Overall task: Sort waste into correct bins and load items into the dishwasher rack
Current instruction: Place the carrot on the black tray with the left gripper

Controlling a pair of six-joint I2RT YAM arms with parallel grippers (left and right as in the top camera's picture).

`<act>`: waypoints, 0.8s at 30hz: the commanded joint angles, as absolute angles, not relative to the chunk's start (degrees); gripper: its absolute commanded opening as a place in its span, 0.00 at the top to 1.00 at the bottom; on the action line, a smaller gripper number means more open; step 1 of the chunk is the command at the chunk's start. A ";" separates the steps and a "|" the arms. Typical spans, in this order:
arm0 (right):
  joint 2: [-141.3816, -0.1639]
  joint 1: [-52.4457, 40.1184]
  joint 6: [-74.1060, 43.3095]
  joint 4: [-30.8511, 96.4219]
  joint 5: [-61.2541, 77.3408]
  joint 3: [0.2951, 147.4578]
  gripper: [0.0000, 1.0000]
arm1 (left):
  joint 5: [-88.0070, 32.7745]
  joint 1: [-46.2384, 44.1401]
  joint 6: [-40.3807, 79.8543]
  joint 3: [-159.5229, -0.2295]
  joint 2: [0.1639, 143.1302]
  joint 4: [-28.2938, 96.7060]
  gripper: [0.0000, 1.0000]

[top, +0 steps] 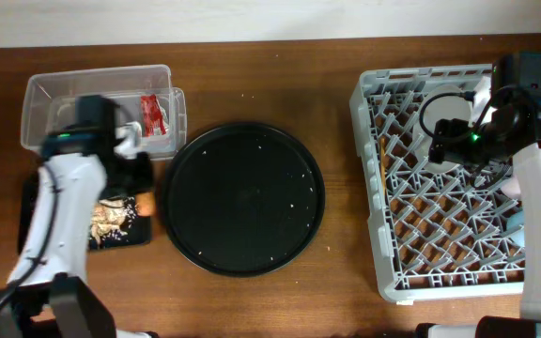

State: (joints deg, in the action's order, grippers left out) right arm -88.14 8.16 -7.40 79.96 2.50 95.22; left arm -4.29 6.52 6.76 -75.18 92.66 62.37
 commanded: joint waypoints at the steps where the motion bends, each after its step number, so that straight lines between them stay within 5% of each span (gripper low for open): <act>1: -88.23 7.88 -7.31 79.96 2.79 95.02 0.19 | -4.47 16.67 7.35 -76.12 91.81 60.90 0.99; 6: -88.23 7.88 -7.31 79.96 2.79 95.02 0.19 | -4.43 26.48 9.82 -75.79 92.14 55.75 0.99; 14: -88.23 7.90 -7.31 79.94 2.76 95.02 0.19 | 0.73 27.92 9.82 -75.79 102.63 54.63 0.97; 18: -88.23 7.90 -7.31 79.94 2.76 95.02 0.19 | 0.73 27.92 9.82 -75.79 107.63 54.68 0.83; 24: -88.23 7.90 -7.31 79.96 2.76 95.02 0.19 | 0.32 27.92 9.82 -76.09 107.85 55.59 0.48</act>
State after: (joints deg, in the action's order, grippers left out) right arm -88.14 8.16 -7.29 79.96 2.50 95.22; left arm 0.30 27.62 9.96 -75.24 107.70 54.92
